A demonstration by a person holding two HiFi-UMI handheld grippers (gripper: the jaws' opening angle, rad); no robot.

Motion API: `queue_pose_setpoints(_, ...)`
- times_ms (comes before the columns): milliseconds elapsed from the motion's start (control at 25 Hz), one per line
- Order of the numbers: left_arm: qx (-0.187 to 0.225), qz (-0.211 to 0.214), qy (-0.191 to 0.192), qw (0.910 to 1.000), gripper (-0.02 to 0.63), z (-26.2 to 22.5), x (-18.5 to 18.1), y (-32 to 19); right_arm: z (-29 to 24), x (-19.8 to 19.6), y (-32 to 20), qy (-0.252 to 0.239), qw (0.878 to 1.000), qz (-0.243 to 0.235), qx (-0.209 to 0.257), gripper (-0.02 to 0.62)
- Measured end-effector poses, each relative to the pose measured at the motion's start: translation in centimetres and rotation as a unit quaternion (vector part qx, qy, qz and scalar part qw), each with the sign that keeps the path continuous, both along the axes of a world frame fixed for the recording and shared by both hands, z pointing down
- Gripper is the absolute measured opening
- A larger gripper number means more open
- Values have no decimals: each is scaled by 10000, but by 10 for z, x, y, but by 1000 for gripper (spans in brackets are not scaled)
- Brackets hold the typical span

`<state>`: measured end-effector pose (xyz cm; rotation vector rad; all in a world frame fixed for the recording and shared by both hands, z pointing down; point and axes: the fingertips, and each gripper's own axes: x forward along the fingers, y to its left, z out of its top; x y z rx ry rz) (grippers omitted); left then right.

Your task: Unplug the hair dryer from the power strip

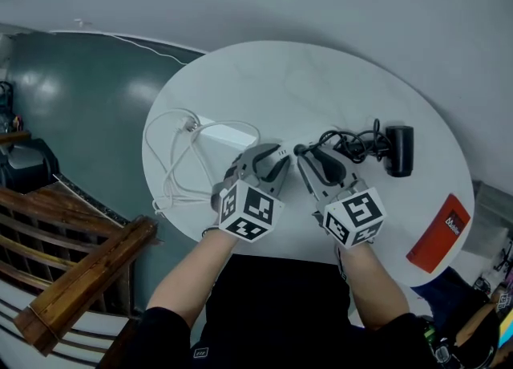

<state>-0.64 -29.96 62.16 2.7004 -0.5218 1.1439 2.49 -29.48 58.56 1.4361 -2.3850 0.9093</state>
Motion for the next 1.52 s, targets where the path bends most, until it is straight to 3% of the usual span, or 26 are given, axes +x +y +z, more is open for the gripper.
queue_pose_setpoints(360, -17, -26, 39, 10000, 115, -1, 0, -1, 15, -11, -9, 1396, 9896, -158, 317, 91)
queue_pose_setpoints(440, -44, -37, 34, 10000, 115, 0, 0, -1, 14, -11, -8, 1520, 9873, -233, 400, 87)
queue_pose_setpoints(1280, -101, -293, 21, 9995, 115, 0, 1, -4, 3, -4, -19, 681, 9976, -13, 112, 63)
queue_pose_setpoints(1520, -64, -288, -23, 9996, 115, 1, 2, -3, -26, 2, -20, 562, 9970, 59, 524, 63)
